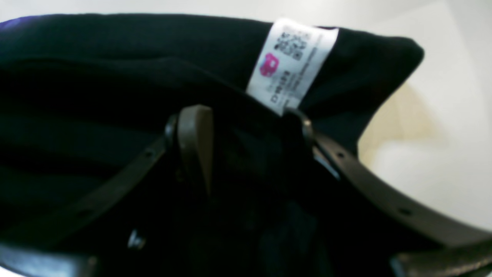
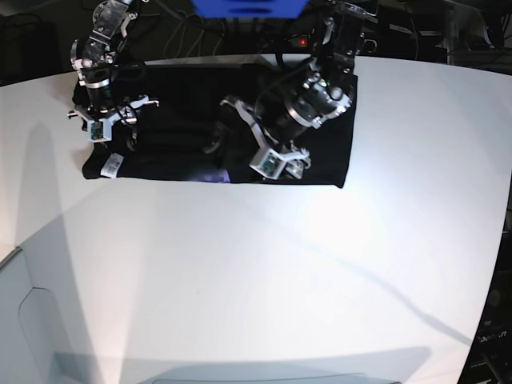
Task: Fold the T-shirt properly
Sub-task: 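Lay the folded end down and press it flat with the left gripper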
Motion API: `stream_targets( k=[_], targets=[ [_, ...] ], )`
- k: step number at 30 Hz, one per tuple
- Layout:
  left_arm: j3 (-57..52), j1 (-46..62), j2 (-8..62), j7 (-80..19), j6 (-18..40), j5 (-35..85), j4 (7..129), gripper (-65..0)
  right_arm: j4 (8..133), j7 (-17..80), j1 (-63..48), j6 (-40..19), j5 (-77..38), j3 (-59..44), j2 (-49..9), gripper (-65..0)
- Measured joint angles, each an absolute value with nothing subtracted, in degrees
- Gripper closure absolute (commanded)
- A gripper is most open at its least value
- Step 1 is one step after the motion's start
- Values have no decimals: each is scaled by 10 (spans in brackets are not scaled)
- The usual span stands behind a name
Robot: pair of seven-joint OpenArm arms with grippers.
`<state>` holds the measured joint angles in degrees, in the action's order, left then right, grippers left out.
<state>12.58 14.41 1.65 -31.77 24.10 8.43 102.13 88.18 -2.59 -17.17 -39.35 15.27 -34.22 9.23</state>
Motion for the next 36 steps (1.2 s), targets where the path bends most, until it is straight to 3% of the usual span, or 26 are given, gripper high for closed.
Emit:
stream_targets(
  k=[8, 10, 15, 22, 36],
  targets=[
    [156, 131, 38, -316, 205, 86, 999, -597, 882, -26, -172, -394, 152, -342, 92, -293],
    [159, 126, 38, -317, 206, 86, 985, -521, 882, -26, -172, -394, 153, -342, 92, -293],
    [159, 119, 32, -315, 205, 86, 971, -212, 882, -26, -172, -394, 153, -342, 92, -293],
    [159, 111, 32, -316, 205, 84, 970, 0, 882, -26, -170, -394, 153, -342, 92, -293],
    [157, 93, 31, -321, 205, 87, 976, -1, 882, -26, -170, -394, 153, -342, 92, -293]
  ],
)
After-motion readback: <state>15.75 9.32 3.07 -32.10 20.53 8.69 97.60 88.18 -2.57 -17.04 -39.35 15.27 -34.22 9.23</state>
